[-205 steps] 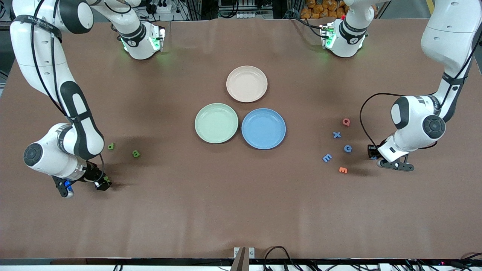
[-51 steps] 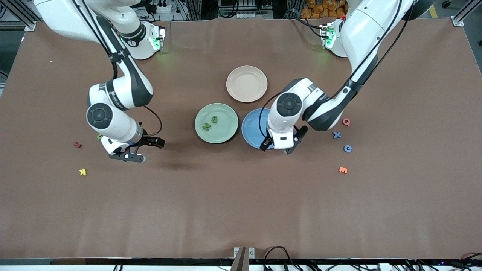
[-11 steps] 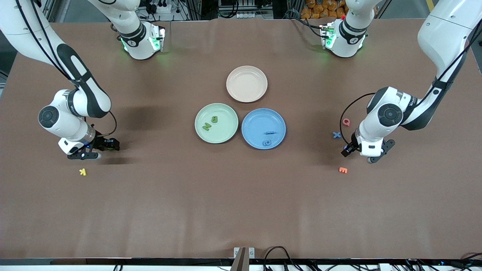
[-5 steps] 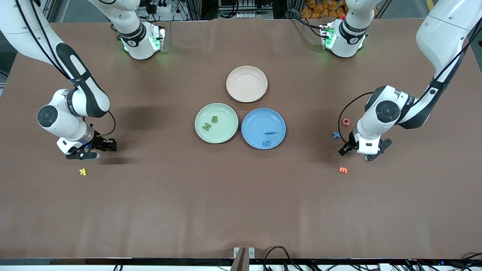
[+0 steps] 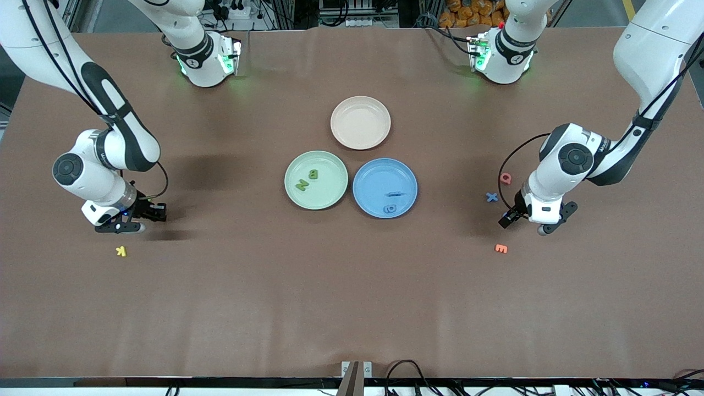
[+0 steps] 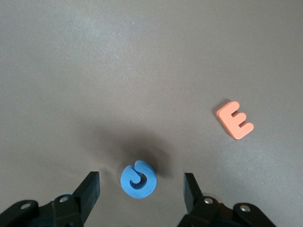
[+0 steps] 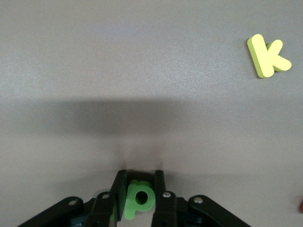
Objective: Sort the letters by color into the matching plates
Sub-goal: 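Lower and grasp the green p with the right gripper while the left gripper hovers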
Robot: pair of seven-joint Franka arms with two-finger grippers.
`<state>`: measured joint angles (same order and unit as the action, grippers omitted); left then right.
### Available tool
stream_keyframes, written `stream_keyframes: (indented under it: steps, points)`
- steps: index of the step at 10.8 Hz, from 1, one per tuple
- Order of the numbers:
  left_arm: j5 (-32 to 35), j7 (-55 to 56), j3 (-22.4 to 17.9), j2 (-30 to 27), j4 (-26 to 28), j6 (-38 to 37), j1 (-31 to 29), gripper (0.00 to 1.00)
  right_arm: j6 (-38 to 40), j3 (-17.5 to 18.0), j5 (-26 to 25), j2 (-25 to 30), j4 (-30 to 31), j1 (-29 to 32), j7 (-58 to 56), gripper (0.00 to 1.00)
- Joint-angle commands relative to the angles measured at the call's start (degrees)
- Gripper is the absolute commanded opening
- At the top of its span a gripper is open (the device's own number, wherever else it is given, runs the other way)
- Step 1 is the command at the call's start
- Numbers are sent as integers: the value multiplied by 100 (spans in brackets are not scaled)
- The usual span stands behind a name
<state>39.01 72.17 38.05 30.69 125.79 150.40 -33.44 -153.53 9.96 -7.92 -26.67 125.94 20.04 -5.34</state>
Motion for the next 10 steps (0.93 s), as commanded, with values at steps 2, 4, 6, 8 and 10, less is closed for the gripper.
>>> stream_keyframes:
  steps: [2, 4, 6, 8, 10]
  points:
    - [142, -45, 45, -2, 156, 139, -84, 80, -81, 94, -122, 39, 142, 79, -20, 20]
    - [151, -45, 45, 42, 156, 139, -84, 80, -54, 94, -158, 56, 142, 79, -3, 20]
    - [238, -45, 45, 51, 147, 139, -84, 78, 7, 103, -149, 153, 142, 27, 24, 20]
    - [325, -45, 36, 156, 104, 139, -93, 77, 121, 103, -140, 232, 124, -113, 303, 20]
    - [370, -45, 18, 174, 86, 139, -93, 75, 323, 103, -140, 311, 71, -350, 716, 20]
